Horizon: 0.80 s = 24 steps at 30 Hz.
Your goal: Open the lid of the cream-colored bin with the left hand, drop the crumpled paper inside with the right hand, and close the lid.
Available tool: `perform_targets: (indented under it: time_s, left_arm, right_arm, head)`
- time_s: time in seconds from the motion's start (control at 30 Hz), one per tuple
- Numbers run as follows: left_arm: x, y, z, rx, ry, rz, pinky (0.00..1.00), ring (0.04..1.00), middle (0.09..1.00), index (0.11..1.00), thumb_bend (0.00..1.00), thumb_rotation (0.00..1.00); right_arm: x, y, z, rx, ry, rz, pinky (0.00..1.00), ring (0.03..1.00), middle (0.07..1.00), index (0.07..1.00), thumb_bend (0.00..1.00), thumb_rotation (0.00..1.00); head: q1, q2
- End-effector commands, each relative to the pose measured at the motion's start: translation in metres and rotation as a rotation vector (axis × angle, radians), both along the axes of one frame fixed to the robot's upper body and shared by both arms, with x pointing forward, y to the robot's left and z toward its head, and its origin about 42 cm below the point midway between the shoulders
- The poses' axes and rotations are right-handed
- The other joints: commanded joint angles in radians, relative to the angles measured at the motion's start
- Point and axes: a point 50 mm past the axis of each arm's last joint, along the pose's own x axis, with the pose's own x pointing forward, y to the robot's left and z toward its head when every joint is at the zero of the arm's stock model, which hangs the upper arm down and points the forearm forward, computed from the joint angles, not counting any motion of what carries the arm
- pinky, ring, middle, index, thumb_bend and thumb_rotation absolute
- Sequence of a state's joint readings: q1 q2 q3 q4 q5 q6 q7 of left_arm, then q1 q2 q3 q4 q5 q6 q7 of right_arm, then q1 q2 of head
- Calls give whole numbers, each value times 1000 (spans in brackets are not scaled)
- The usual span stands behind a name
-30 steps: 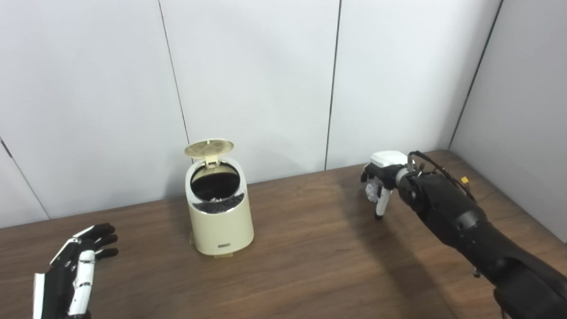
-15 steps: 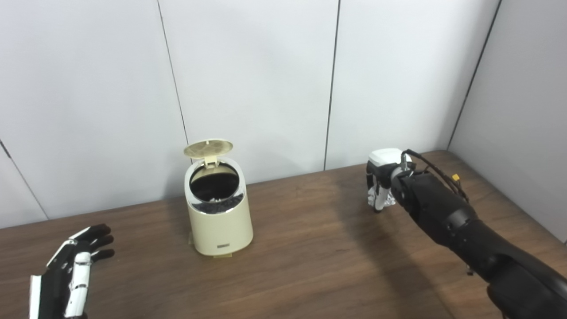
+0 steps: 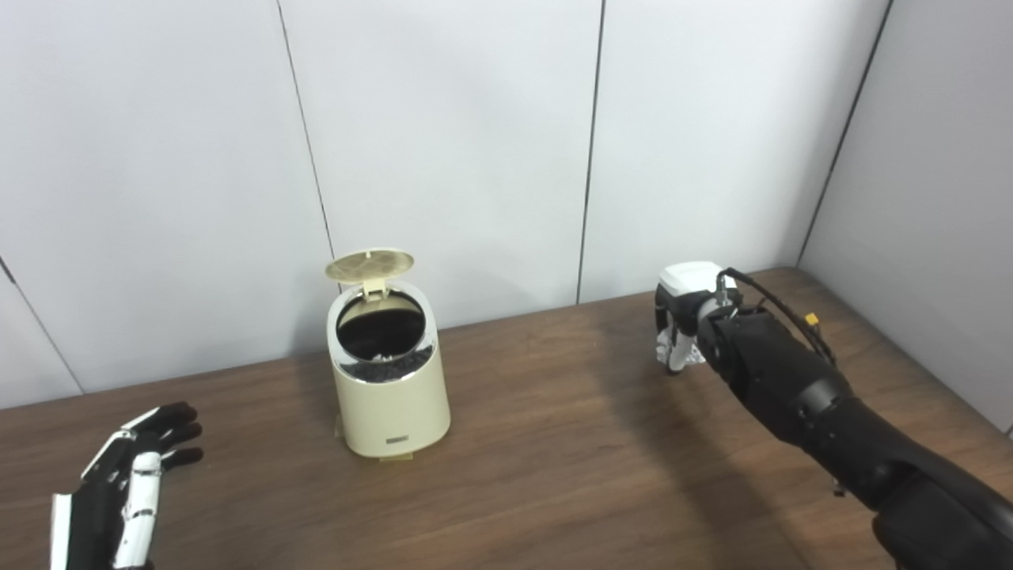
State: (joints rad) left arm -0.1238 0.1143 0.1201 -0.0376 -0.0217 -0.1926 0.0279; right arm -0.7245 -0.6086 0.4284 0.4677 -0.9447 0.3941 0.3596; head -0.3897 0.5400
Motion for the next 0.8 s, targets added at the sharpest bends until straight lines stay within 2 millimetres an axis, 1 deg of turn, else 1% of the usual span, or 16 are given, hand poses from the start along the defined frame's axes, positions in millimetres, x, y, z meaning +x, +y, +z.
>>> perform_targets:
  time_s: [0.0,0.07,0.1,0.2,0.23,0.27,0.3,0.4,0.47,0.5,0.53,0.57,0.6,0.63,0.7,0.77]
  left_arm:
    - [7,-2,18,27,-88,-5,639,708,727,720,293,723]
    - [8,-3,18,26,-89,-7,631,706,728,720,292,723]
    - [8,-3,18,26,-90,-8,628,705,728,719,295,722]
    - [8,-5,18,23,-93,-9,626,703,725,716,304,721]
    - [8,-7,19,20,-95,-7,621,700,723,713,303,718]
    - [8,-8,20,20,-96,-5,608,692,717,709,304,713]
    - [8,-8,20,20,-97,-2,601,687,714,705,305,711]
    - [8,-11,21,18,-101,-1,594,683,710,701,305,704]
    - [9,-12,22,24,-108,-4,596,684,712,703,297,703]
    - [9,-13,22,25,-109,-5,598,686,715,705,291,707]
    - [9,-14,22,22,-111,-7,600,687,717,707,293,710]
    - [9,-14,22,17,-112,-9,608,691,721,710,292,704]
    - [9,-14,21,14,-112,-9,609,692,721,710,292,702]
    - [10,-15,21,14,-113,-9,613,695,723,712,294,698]
    - [11,-16,20,18,-113,-5,611,694,724,715,296,700]
    - [12,-17,19,18,-114,-2,614,696,726,719,304,707]
  right_arm:
    - [4,-2,47,-7,-101,8,259,341,408,491,528,0]
    - [1,7,57,-15,-110,32,230,308,456,486,531,0]
    - [0,12,61,-19,-116,42,245,331,423,493,529,0]
    - [-6,24,77,-21,-133,123,285,376,419,495,530,0]
    - [-9,29,83,-26,-134,151,305,398,456,488,530,0]
    - [-11,33,90,-31,-131,172,350,457,517,473,523,0]
    - [-13,38,96,-47,-128,194,351,457,524,474,524,0]
    - [-19,54,116,-92,-134,258,299,388,451,482,532,0]
    - [-23,64,130,-94,-142,286,274,353,427,482,532,0]
    - [-25,69,136,-94,-147,295,244,318,406,486,529,0]
    - [-27,74,143,-94,-152,310,232,304,439,484,531,0]
    - [-28,80,149,-101,-150,328,291,360,431,487,531,0]
    - [-30,85,154,-120,-145,355,299,367,432,487,532,0]
    - [-31,90,159,-127,-145,382,336,396,454,485,532,0]
    - [-35,101,169,-133,-155,425,348,404,477,482,532,0]
    - [-39,112,177,-127,-165,447,324,390,496,478,530,0]
  head:
    - [3,0]
    - [7,0]
    - [8,0]
    - [13,0]
    - [16,1]
    - [19,1]
    - [19,1]
    - [28,1]
    - [37,1]
    - [37,1]
    - [42,0]
    - [47,0]
    - [49,0]
    - [55,0]
    - [62,-1]
    - [77,-1]
